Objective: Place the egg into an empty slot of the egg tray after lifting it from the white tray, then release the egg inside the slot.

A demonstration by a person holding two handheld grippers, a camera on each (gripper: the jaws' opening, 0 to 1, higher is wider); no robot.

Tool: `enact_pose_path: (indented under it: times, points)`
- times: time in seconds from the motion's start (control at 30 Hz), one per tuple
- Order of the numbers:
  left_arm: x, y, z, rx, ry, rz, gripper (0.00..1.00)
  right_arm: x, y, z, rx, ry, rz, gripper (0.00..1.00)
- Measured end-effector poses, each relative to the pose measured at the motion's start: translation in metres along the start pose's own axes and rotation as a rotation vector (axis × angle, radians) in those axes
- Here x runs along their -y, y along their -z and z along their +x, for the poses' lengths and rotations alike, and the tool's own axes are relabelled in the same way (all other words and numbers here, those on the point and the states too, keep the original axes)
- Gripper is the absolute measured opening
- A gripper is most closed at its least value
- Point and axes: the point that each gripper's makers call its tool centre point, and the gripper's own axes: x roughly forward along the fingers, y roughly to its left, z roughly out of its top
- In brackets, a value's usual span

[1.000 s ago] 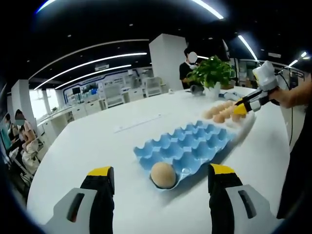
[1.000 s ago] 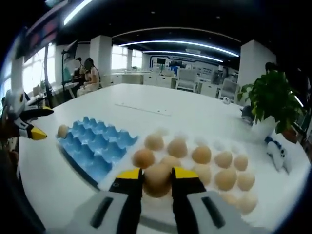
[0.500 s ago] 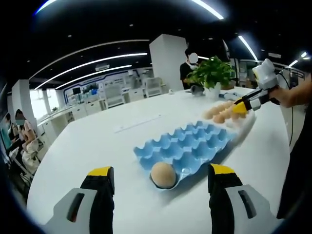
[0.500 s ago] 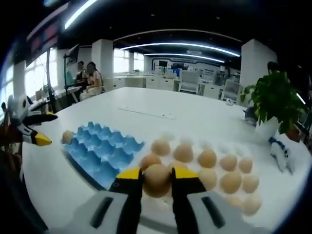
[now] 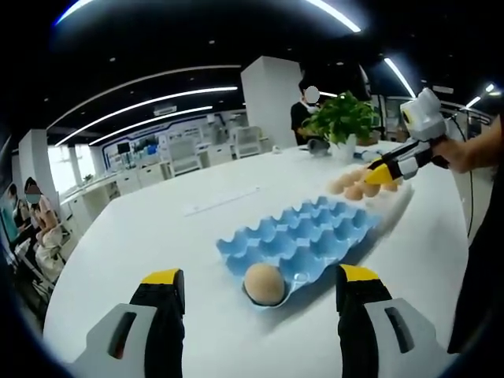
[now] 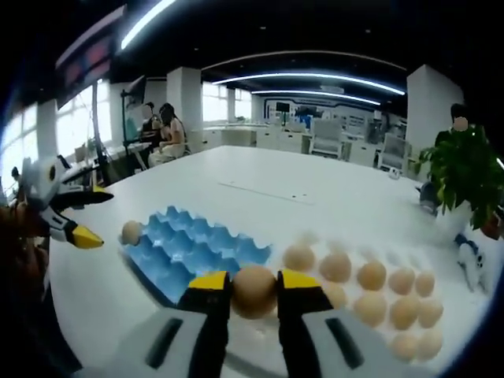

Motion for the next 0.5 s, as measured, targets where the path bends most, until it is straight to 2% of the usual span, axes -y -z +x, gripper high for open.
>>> enact_pose_path:
  times: [0.5]
  points:
    - [-0.005, 0.004, 0.001, 0.000, -0.002, -0.004, 0.80, -0.045, -0.022, 0.024, 0.029, -0.121, -0.054, 0.22]
